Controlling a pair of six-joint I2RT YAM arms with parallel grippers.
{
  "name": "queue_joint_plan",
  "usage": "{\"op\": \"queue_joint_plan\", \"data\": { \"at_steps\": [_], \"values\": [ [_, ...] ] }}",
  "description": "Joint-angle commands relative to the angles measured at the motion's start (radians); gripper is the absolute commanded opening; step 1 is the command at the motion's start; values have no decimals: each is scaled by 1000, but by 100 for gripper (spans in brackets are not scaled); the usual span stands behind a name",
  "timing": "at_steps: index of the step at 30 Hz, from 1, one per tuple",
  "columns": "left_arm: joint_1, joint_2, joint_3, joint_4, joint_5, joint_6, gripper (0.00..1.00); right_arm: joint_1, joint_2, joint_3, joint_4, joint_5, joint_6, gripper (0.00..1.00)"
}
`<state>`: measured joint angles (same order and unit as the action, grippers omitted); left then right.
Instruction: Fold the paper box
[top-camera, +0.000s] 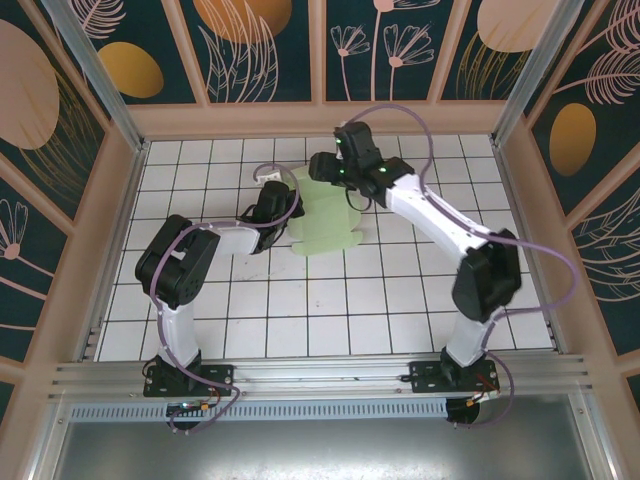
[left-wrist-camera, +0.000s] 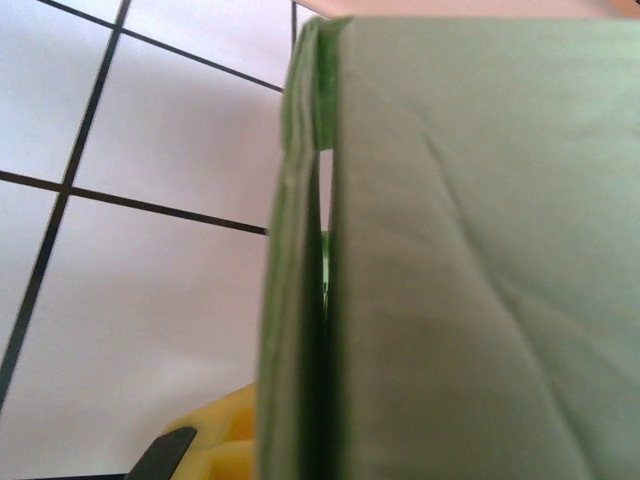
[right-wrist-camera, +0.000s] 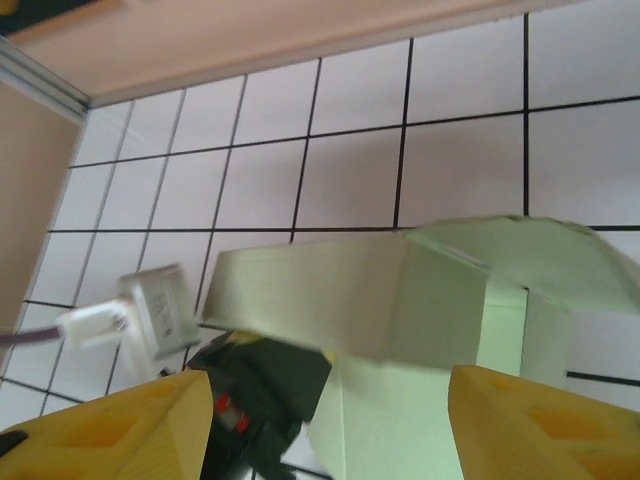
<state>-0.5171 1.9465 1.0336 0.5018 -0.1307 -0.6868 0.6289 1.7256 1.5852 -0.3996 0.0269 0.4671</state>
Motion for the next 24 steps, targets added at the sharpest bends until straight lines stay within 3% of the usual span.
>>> {"op": "queue_joint_plan", "data": {
  "at_steps": [1,6,10,15,21,24],
  "values": [
    [6,3,47,-27,56,12,0,-42,-182,-119,150,9,-38,64],
    [6,6,74,-64,81,28,0,-230,-305,-323,314,-245,19,62],
    [6,2,84,-69,129,46,0,-338,-312,-382,345,-351,-82,56],
    [6,-19,64,-28,222,66,0,-382,-249,-337,290,-413,-314,45],
    [7,-31,50,10,288,70,0,-392,-148,-278,254,-588,-444,44],
    [6,-34,52,12,306,72,0,-369,-115,-251,186,-581,-519,46]
  ]
}}
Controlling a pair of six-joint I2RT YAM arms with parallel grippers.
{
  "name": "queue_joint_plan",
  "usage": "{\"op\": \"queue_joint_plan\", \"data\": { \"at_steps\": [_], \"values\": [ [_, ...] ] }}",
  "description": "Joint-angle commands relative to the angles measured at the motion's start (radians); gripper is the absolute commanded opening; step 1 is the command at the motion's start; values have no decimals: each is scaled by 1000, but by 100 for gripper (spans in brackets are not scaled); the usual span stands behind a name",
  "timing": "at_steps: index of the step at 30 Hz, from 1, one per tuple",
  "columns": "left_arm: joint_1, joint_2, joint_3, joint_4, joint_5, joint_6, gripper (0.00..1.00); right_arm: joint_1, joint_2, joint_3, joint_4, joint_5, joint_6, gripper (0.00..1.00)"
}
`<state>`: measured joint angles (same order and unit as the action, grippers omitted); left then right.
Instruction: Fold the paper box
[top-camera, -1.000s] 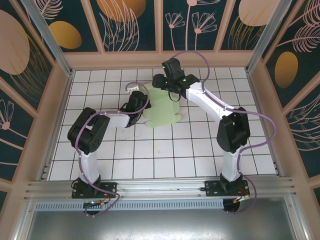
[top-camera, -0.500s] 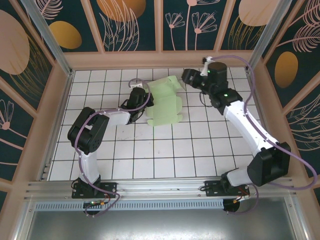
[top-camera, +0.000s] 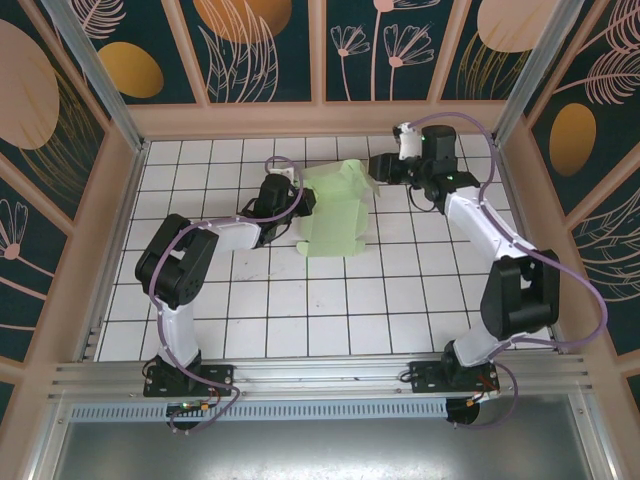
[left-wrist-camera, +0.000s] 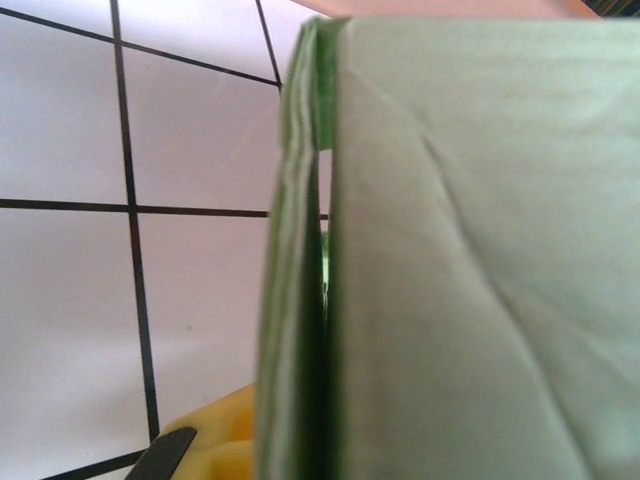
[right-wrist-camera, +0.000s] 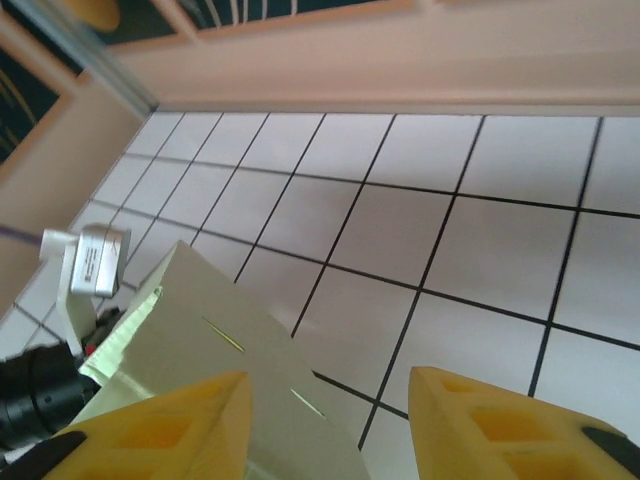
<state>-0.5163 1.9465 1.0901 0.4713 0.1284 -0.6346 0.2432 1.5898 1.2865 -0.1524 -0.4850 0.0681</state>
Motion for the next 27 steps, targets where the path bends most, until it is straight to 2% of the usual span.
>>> {"op": "queue_joint_plan", "data": {
  "at_steps": [1,5,12,18,19,20,24,26,27],
  "values": [
    [6,-34,-3,40,54,22,0,20,27,48,-73,-62,-135,45],
    [6,-31,6,28,65,21,0,47,46,58,-106,-53,-171,35],
    [6,-4,49,-28,72,7,0,100,70,76,-136,34,-209,34],
    [7,12,68,-54,85,2,0,156,71,68,-119,165,-236,33],
    [7,15,71,-57,87,4,0,164,69,65,-116,181,-242,32],
    [7,18,73,-63,89,4,0,171,66,64,-113,197,-244,26],
    [7,25,77,-66,98,2,0,176,37,44,-87,231,-205,16],
    [9,25,77,-68,99,0,0,168,15,25,-62,234,-167,15],
    [9,26,77,-67,101,1,0,164,1,16,-52,240,-153,19]
  ]
}}
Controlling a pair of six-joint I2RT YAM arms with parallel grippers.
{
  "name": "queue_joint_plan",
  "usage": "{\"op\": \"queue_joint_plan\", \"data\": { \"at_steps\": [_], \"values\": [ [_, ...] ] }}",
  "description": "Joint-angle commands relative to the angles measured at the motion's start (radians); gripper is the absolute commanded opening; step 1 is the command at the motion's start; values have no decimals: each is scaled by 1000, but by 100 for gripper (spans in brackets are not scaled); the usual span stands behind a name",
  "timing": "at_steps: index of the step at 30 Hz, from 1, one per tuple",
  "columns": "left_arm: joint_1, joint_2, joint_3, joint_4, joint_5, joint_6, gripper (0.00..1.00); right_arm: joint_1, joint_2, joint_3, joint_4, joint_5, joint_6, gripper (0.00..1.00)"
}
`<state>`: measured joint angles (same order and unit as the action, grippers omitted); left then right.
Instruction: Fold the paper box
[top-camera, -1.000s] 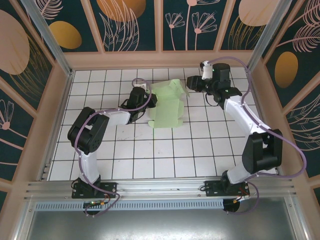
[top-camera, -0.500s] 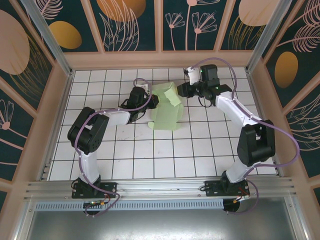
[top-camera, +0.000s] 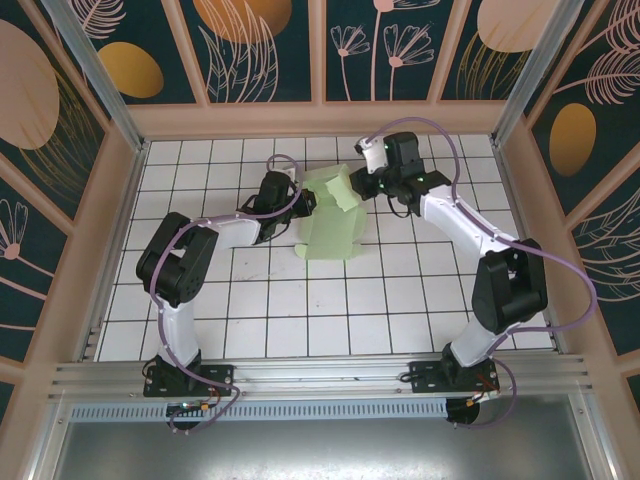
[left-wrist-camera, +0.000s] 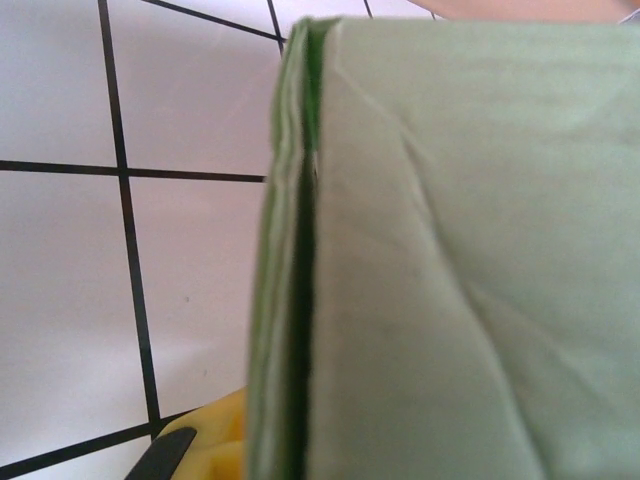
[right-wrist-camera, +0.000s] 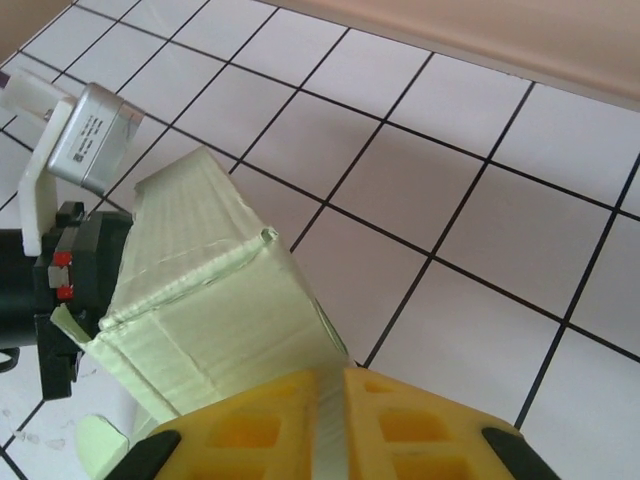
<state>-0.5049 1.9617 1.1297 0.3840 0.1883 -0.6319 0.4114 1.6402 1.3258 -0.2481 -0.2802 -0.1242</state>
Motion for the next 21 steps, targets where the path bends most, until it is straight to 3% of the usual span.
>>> {"op": "queue_joint_plan", "data": {
  "at_steps": [1,9,16,21],
  "values": [
    [-3,11,38,20,41,-3,0,-8,-61,-31,55,43,51,21],
    [-1,13,32,18,39,0,0,-65,-147,-114,124,-79,110,31],
    [-1,25,33,23,41,-5,0,-64,-145,-127,124,-229,67,29],
    [-1,20,31,21,42,-5,0,-62,-113,-124,115,-198,51,31]
  ]
}}
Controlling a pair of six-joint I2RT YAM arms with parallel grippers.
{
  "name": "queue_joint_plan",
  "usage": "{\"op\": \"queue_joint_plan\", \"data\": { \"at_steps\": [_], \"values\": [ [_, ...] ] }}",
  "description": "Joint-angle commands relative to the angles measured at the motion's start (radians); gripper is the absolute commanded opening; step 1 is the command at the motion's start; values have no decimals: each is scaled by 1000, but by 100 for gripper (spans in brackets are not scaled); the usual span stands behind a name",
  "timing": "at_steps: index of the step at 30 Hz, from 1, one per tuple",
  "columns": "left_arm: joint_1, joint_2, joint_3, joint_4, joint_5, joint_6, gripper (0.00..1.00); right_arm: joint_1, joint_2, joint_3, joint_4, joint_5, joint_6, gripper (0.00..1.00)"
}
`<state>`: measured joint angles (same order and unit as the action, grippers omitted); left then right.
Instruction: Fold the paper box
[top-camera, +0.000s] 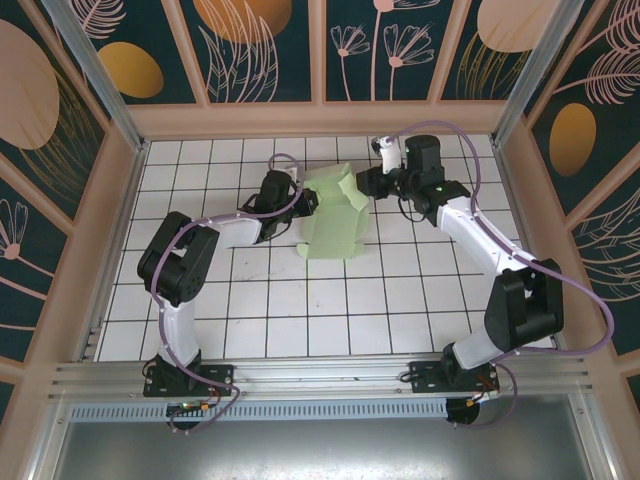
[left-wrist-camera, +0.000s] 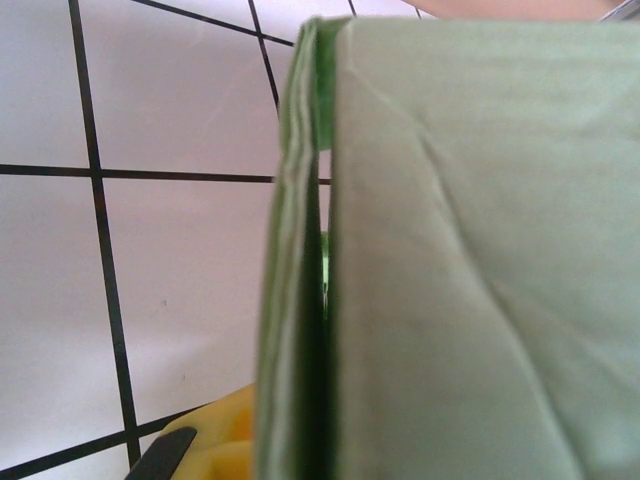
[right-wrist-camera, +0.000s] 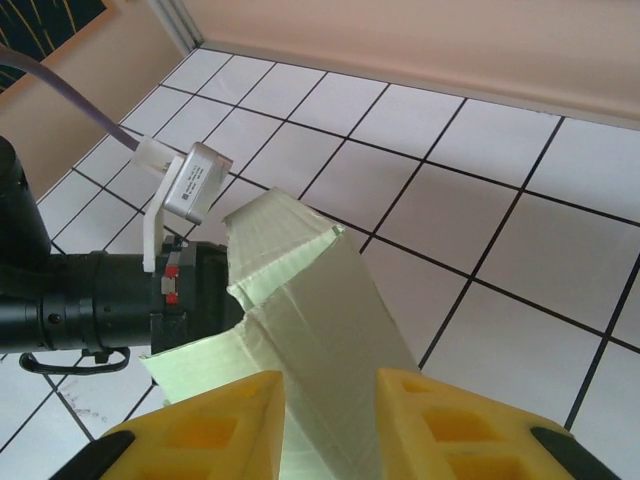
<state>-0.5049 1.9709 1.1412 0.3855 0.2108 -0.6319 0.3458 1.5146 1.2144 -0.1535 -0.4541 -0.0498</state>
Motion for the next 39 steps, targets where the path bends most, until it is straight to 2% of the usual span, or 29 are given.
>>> {"op": "queue_joint_plan", "data": {
  "at_steps": [1,12,18,21,34,39],
  "values": [
    [-1,9,19,20,21,-6,0,5,22,-10,22,-21,-25,31],
    [-1,10,21,16,25,-9,0,47,143,85,-55,22,-97,28],
    [-1,18,27,9,27,-11,0,78,150,86,-49,111,-106,25],
    [-1,22,32,4,29,-13,0,70,119,57,-20,73,-87,23],
    [-1,38,40,1,36,-12,0,42,27,-17,-5,-76,-67,25],
    [-1,37,43,0,40,-9,0,42,48,1,-19,-51,-73,25]
  ]
}}
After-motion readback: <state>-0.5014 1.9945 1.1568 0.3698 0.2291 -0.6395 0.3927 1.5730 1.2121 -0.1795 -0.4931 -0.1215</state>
